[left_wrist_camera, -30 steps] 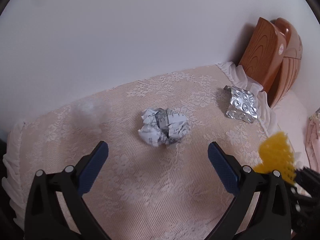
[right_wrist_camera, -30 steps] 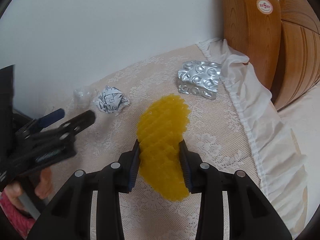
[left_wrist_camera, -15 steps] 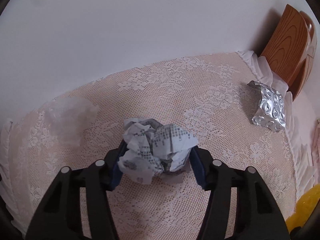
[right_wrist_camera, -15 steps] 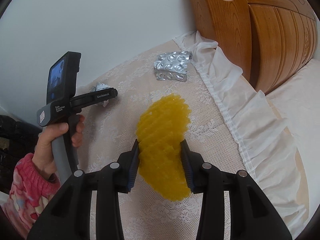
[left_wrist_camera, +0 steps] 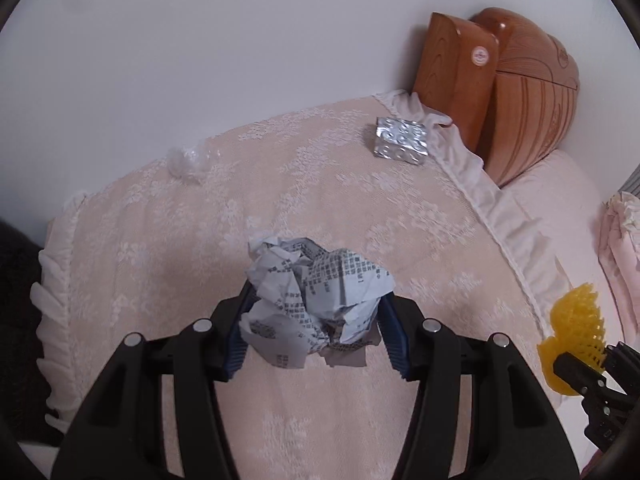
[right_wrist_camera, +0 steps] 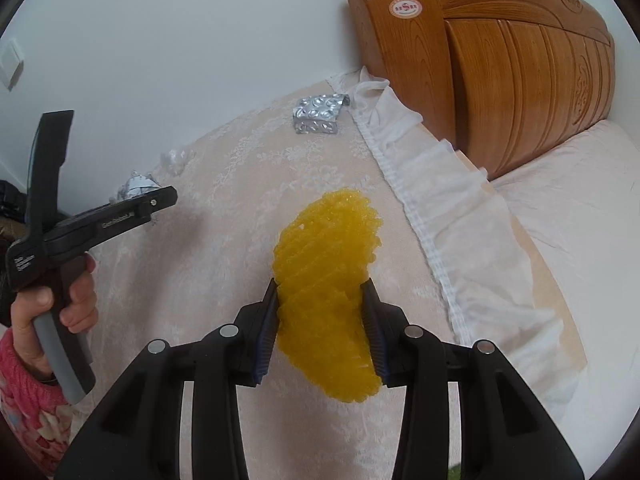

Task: Collect trash
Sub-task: 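Carry the yellow mesh net over the wastebasket and open the right tool to drop it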

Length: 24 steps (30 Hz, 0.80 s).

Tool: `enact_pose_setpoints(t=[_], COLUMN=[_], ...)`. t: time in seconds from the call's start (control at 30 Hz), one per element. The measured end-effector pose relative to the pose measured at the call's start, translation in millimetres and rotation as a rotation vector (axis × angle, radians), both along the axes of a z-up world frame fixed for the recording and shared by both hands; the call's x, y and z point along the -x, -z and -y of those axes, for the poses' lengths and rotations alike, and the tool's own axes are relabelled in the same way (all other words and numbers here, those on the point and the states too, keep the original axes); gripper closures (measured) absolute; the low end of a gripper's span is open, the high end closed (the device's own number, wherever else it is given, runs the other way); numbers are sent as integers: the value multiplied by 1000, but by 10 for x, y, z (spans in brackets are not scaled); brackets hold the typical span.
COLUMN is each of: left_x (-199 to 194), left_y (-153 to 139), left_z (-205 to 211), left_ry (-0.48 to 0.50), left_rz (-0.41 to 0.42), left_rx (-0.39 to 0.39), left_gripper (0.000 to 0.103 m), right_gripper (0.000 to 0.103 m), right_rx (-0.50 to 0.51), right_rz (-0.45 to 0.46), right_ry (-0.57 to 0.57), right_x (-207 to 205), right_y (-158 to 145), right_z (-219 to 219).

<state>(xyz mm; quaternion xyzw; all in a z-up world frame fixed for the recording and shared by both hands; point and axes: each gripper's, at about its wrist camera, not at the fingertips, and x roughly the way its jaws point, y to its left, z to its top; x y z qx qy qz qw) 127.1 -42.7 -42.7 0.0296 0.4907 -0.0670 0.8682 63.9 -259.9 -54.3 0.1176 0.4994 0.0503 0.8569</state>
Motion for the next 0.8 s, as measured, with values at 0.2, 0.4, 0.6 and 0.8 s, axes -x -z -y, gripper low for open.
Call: enact_pose_setpoints(t=[0.2,0.4,0.6,0.8], left_x=[956,1644,2088,2314], left_y=[-87,13,21,-38], left_z=[258,754,1320,1674], left_ry=[50,160,315,412], left_rz=[-57,-103,-98,-81], left_rx=[-13,-7,-13,-18], left_gripper=[49,49,49,49], right_gripper=[62,61,61,61], right_rx=[-21,-52,-59,-43], right_rz=[-17,-51,-56,-35], right_ry=[26,82,143,210], right_x=[765,1332,1702,2011], right_y=[8,141,172,168], right_z=[222,425,675,928])
